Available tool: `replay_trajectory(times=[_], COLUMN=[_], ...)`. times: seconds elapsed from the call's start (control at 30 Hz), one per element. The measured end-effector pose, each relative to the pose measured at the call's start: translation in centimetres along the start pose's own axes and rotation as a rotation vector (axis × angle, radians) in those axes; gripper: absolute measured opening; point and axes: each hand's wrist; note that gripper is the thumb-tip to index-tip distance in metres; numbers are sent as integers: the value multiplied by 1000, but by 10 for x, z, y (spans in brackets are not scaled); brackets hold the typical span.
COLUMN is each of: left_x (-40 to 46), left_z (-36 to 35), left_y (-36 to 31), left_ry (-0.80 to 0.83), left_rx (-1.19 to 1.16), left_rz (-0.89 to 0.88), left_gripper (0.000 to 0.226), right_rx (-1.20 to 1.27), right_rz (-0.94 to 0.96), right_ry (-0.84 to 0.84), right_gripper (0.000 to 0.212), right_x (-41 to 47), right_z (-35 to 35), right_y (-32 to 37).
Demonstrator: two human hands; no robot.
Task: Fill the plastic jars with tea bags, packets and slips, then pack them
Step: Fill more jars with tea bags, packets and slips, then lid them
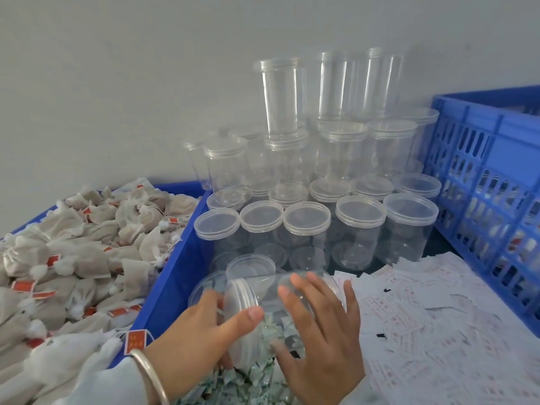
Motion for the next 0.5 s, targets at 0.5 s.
replay_trajectory(times=[0.5], left_x=[6], left_z=[9], left_y=[3], left_ry=[69], left_rx=[-936], left_rz=[53], left_gripper=[77], right_rx=[780], right_rz=[-829], right_ry=[-12], right_gripper=[77], right_x=[10], right_z=[21], right_y=[-8])
Point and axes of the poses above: each hand's wrist, its own x-axis towards the middle knuckle, its own z-axis out of the back of the hand, y = z × x, and after that the axes turned 8 degrees about x, right-handed
